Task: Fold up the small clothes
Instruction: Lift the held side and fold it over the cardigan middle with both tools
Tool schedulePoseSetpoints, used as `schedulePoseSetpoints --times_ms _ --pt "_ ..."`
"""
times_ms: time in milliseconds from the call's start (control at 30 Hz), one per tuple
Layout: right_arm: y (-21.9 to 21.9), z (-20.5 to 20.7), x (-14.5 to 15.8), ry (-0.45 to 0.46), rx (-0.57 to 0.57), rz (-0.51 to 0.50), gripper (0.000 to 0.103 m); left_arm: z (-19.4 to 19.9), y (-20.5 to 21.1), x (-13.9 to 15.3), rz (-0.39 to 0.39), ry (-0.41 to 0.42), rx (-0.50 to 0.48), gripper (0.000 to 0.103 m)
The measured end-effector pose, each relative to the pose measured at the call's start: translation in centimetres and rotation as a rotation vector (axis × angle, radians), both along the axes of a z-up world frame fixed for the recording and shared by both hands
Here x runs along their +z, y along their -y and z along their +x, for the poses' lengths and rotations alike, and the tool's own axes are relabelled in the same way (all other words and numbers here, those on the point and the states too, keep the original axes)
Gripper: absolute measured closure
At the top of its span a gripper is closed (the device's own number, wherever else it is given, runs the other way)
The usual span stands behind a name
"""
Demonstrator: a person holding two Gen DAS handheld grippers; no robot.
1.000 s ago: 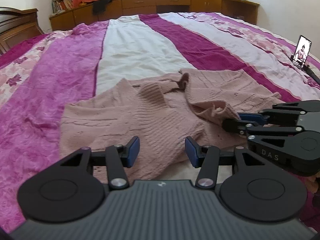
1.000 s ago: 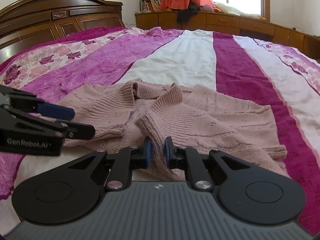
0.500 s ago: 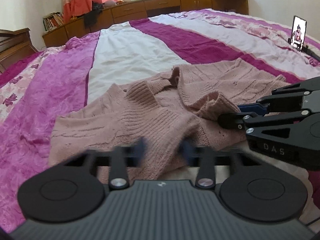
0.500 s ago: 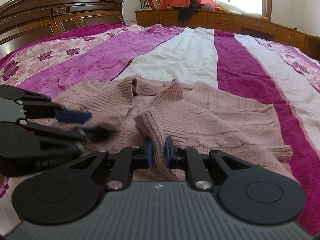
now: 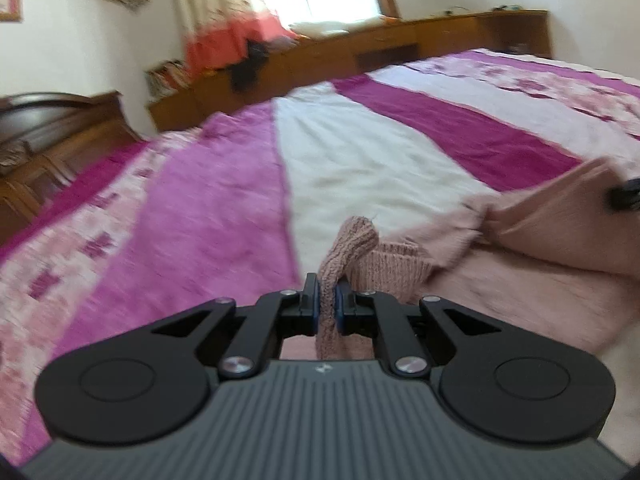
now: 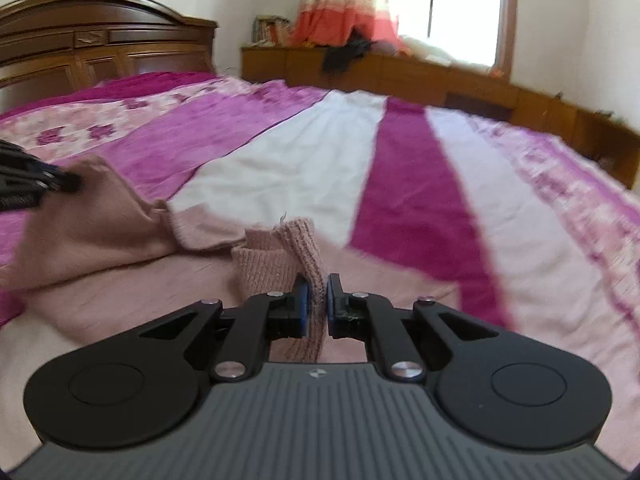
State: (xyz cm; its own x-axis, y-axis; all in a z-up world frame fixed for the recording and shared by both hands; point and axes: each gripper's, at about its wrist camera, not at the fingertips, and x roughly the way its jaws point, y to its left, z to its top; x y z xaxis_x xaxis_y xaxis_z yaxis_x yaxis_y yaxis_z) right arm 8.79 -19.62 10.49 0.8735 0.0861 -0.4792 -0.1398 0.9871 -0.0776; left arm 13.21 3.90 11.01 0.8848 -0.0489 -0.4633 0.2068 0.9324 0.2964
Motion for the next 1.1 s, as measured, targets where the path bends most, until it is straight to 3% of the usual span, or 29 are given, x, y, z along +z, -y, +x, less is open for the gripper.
schedulePoseSetpoints --times_ms 200,433,567,700,833,1000,1100 --pt "3.1 4.2 0.1 0.034 -0.086 -0.110 0.094 5.0 -2.4 -0.4 0.046 0.018 0.101 0.093" --pt "5.0 8.9 -4.4 -0.033 -0.130 -0.206 0.094 10.0 -3.8 -5.0 0.062 -0.095 0.132 0.093" --pt "6.3 11.1 -7.3 -0.140 -0.143 -0.156 0.094 11.1 -4.6 -7.6 0.062 -0.147 0.150 0.091" --pt "8.0 12.1 -8.3 -0.171 -0.166 -0.067 0.093 11.1 -5.5 -8.7 0.032 -0.152 0.174 0.091" --pt "8.9 12.3 -8.2 -0.183 -0.172 0.005 0.092 11.0 -5.6 -8.4 0.014 -0.157 0.171 0.090" --pt "9.0 11.3 -7.2 -0.175 -0.193 0.050 0.091 10.2 -6.5 -7.0 -0.063 -0.174 0.184 0.089" --pt "8.7 10.2 -6.4 -0.162 -0.206 0.042 0.082 9.0 -6.8 -6.1 -0.073 -0.177 0.185 0.089"
